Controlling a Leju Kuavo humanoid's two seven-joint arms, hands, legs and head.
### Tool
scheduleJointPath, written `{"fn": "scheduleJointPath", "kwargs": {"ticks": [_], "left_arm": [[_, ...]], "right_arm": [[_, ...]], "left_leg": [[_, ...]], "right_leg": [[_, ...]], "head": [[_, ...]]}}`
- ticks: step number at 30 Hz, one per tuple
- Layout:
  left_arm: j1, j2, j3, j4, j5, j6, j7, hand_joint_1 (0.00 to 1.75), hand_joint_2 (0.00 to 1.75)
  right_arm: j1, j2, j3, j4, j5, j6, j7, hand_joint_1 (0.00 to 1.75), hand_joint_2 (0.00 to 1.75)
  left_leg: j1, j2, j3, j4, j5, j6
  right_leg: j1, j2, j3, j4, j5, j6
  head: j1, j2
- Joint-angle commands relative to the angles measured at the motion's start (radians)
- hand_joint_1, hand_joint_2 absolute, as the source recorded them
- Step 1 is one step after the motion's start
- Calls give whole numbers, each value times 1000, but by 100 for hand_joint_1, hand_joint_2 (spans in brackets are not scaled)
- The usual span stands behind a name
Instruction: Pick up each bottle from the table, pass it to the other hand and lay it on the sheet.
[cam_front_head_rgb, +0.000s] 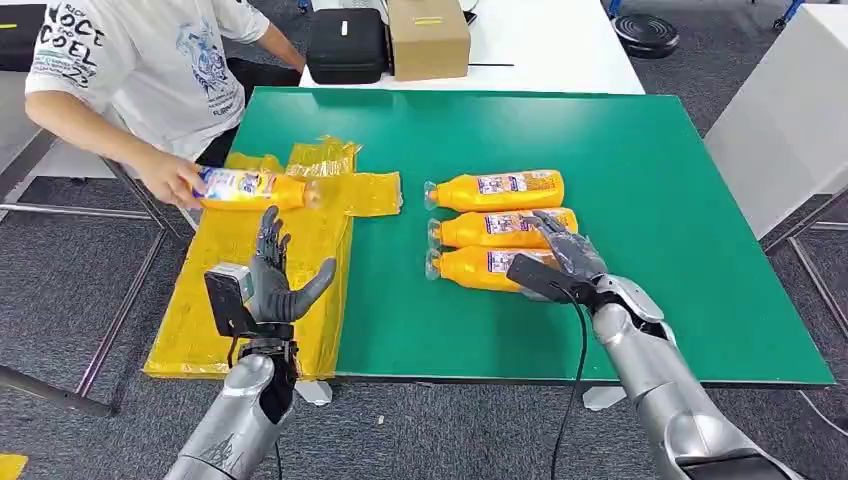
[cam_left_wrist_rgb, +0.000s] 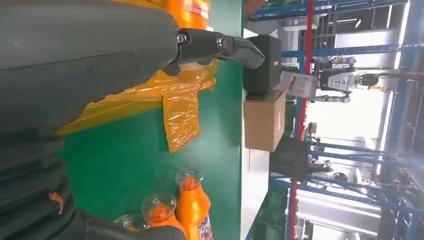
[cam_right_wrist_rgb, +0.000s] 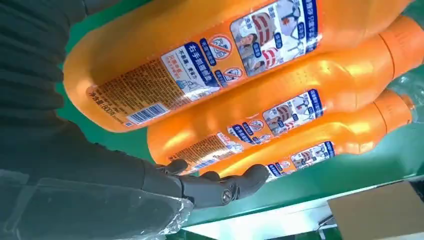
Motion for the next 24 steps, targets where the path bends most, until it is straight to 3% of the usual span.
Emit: {"fn": "scheduleJointPath", "kwargs": {"ticks": [1,24], "left_arm": [[-32,25,-27,56,-2,-1,2,0,175],[-55,14,-31,111,8,-9,24,0,175]], "right_arm": [[-17,-32,50,51,-16,25,7,0,175],[-7,-33,11,169,-8,11,41,0,175]], "left_leg": [[1,0,3,0,-1,-1],[1,1,5,0,-2,-2]], "right_leg": [[1,-1,3,0,-1,-1],[1,0,5,0,-2,-2]], "head": [[0,0],[0,0]]}}
